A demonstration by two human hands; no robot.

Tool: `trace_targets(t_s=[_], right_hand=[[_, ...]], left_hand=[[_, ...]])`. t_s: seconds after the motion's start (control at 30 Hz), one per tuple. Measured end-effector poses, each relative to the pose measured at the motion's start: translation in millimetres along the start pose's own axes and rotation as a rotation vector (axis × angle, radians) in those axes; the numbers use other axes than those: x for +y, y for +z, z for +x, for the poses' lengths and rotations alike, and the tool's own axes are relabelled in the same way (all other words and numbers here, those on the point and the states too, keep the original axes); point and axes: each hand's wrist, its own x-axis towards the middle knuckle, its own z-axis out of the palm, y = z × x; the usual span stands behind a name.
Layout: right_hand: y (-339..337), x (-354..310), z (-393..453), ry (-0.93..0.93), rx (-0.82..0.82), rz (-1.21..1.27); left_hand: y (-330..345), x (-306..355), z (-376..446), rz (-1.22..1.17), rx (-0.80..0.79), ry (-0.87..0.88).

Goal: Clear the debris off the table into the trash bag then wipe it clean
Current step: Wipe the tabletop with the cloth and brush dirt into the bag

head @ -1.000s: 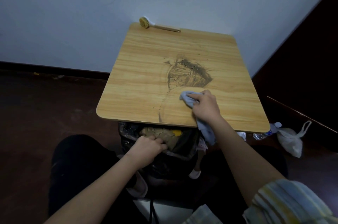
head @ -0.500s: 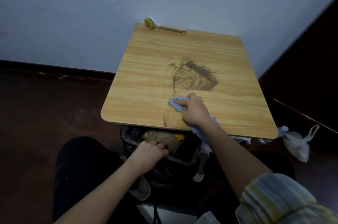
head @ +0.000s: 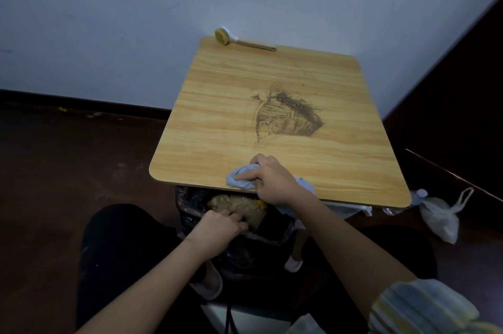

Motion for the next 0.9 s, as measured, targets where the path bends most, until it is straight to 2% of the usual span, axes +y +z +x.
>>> trace_targets(t_s=[0.63, 0.73, 0.9], right_hand=[[13, -12, -44, -0.133, 0.036, -0.106], [7, -13, -44, -0.073, 0.142, -0.054], [-2, -5, -40, 0.035, 0.17, 0.066]], left_hand=[[-3, 0, -6, 0.011, -0.036, 0.006], [-2, 1, -7, 0.025, -0.026, 0.003], [-4, 3, -8, 0.033, -0.012, 0.006]])
